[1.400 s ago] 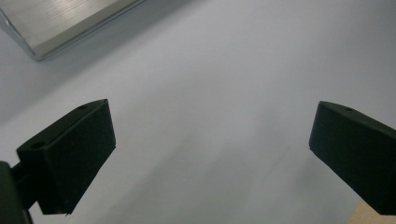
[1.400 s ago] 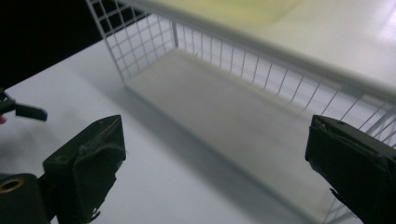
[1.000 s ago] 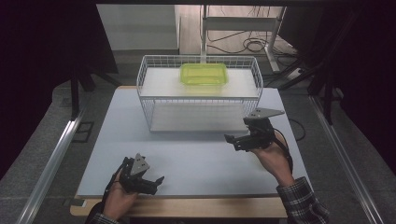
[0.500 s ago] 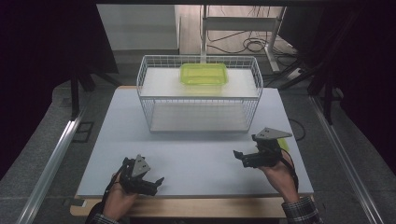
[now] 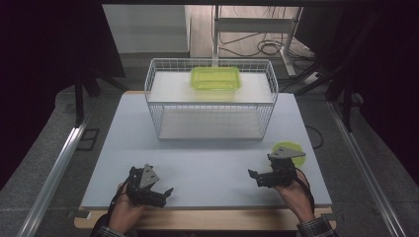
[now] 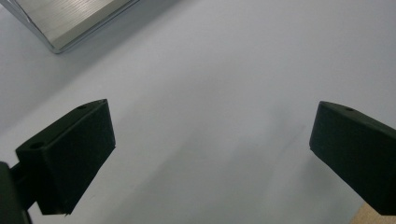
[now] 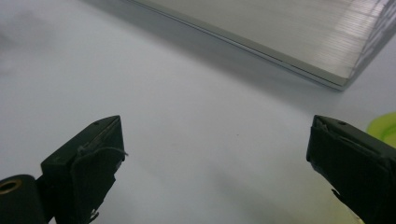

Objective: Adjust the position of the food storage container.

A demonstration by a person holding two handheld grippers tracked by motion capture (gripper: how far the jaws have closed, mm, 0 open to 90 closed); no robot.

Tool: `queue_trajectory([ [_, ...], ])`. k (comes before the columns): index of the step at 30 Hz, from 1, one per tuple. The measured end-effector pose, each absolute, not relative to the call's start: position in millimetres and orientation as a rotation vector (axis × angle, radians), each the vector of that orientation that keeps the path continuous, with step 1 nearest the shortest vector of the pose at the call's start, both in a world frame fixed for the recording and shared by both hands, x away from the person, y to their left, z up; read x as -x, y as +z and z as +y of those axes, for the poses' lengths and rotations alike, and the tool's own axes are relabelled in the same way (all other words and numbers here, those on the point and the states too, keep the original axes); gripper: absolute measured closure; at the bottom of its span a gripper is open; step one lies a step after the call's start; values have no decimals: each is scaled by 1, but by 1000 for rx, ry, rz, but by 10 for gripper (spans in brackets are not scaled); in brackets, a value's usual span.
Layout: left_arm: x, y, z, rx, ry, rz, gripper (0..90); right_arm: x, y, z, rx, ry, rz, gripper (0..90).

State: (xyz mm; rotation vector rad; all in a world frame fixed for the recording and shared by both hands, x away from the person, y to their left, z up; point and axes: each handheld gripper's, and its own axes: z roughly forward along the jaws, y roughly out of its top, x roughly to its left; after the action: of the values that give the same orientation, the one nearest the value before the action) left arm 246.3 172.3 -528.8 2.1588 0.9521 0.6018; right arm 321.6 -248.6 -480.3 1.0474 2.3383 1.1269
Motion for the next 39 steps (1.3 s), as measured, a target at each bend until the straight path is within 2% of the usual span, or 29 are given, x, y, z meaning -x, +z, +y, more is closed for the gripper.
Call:
queue_trajectory([
  [4, -247, -529, 173, -2160, 599, 951, 0, -323, -475, -251, -1080, 1116, 2319, 9],
  [7, -247, -529, 172, -2160, 598, 951, 0, -323, -469, -256, -1131, 1099, 2307, 76],
  [9, -247, -529, 172, -2163, 596, 951, 0, -324, -464, -260, -1130, 1085, 2276, 164],
  [12, -247, -529, 172, -2165, 598, 951, 0, -328, -458, -273, -1169, 1092, 2249, 356],
  [16, -247, -529, 172, -2171, 595, 951, 0, -335, -455, -293, -1226, 1074, 2217, 560],
  [21, -247, -529, 171, -2169, 594, 952, 0, -344, -453, -321, -1286, 1042, 2166, 779],
  [24, -247, -529, 171, -2169, 598, 950, 0, -347, -451, -334, -1311, 1039, 2134, 871],
  [39, -247, -530, 171, -2184, 594, 952, 0, -366, -461, -376, -1426, 912, 2014, 894],
])
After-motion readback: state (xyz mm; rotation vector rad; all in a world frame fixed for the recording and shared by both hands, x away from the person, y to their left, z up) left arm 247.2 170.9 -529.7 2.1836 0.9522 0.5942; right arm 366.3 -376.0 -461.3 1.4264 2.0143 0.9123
